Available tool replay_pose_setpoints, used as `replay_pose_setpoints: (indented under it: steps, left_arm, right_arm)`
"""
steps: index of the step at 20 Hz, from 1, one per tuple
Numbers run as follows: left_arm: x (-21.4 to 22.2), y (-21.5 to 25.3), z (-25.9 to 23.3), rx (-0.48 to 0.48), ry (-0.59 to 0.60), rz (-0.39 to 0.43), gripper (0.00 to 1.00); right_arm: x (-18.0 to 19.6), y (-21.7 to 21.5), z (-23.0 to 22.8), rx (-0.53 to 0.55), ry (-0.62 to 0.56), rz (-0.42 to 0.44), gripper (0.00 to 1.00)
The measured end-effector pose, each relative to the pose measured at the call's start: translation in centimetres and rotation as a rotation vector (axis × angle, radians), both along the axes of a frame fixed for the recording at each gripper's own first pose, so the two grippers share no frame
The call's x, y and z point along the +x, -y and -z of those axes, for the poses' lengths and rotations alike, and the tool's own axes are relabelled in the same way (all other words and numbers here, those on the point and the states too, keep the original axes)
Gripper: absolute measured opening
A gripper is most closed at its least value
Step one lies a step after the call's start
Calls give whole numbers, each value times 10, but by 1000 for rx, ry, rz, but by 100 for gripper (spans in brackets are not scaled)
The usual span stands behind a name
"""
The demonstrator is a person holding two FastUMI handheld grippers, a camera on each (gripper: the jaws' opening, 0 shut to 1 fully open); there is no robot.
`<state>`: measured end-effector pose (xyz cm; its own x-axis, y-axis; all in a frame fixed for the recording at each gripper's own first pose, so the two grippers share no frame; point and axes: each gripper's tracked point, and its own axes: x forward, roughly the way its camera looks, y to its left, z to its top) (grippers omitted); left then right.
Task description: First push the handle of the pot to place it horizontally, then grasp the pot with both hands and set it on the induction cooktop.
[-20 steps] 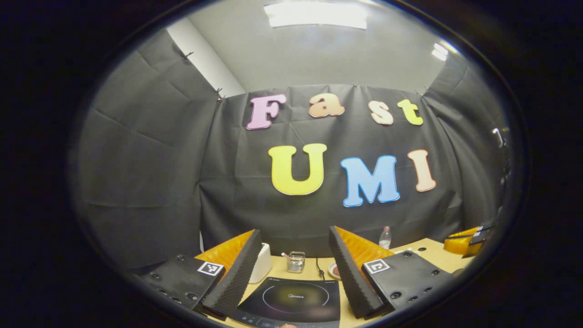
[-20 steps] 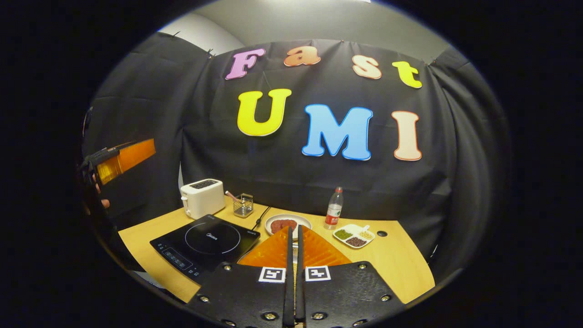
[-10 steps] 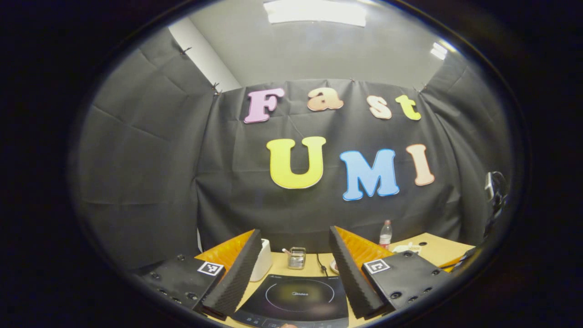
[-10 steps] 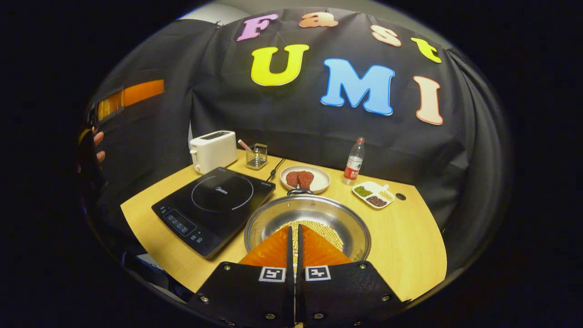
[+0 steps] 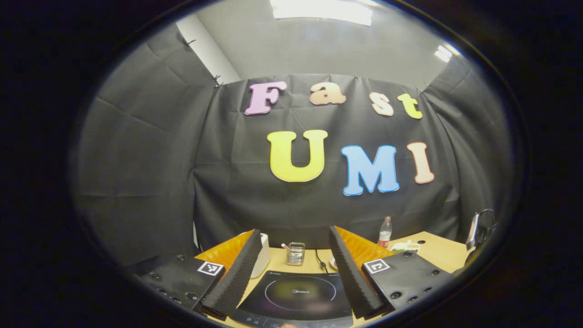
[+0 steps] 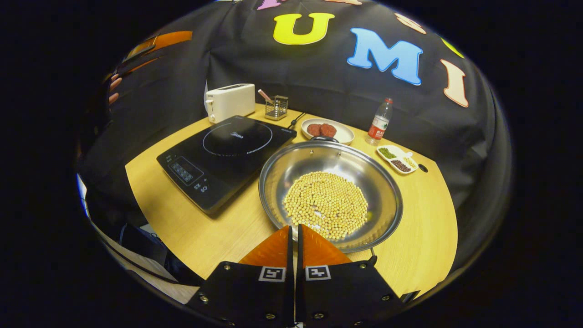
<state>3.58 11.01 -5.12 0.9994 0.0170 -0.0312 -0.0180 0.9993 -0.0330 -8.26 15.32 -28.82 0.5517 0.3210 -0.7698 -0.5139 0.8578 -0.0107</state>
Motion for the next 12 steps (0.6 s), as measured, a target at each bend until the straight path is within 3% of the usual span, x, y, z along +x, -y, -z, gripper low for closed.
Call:
replay_pose_setpoints:
  steps: [6, 8, 12]
  left_arm:
    - [4, -11, 8, -14, -4, -5, 96]
    - [5, -17, 8, -18, 0, -9, 99]
    - [6, -26, 17, -33, -8, -5, 99]
  right_arm:
    - [-14, 2, 28, -46, -86, -28, 1]
    - [-16, 10, 37, -82, -101, -26, 1]
    - [-13, 25, 46, -112, -136, 60, 1]
